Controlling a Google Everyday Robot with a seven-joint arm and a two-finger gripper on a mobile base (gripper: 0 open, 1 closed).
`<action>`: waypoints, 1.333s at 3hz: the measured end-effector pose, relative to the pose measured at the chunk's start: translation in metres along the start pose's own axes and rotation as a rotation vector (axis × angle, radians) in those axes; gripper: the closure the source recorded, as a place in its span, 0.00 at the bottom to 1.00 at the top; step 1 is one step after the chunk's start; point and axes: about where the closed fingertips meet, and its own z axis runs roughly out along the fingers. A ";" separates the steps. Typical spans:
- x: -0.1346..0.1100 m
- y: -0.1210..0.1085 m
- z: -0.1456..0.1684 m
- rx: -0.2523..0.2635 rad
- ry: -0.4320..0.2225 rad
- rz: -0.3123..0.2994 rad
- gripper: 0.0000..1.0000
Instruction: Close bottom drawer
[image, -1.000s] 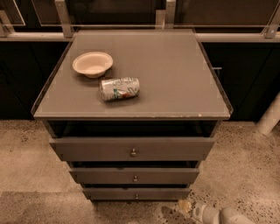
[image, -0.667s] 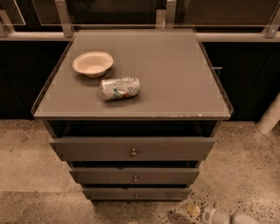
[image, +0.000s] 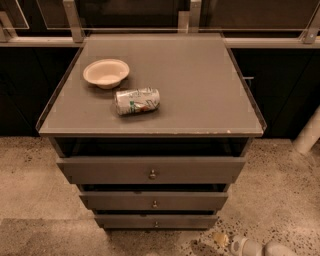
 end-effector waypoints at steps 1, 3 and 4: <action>0.000 0.000 0.000 0.000 0.000 0.000 0.34; 0.000 0.000 0.000 0.000 0.000 0.000 0.00; 0.000 0.000 0.000 0.000 0.000 0.000 0.00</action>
Offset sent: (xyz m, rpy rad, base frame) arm 0.0000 0.0000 0.0000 0.0000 0.0000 0.0000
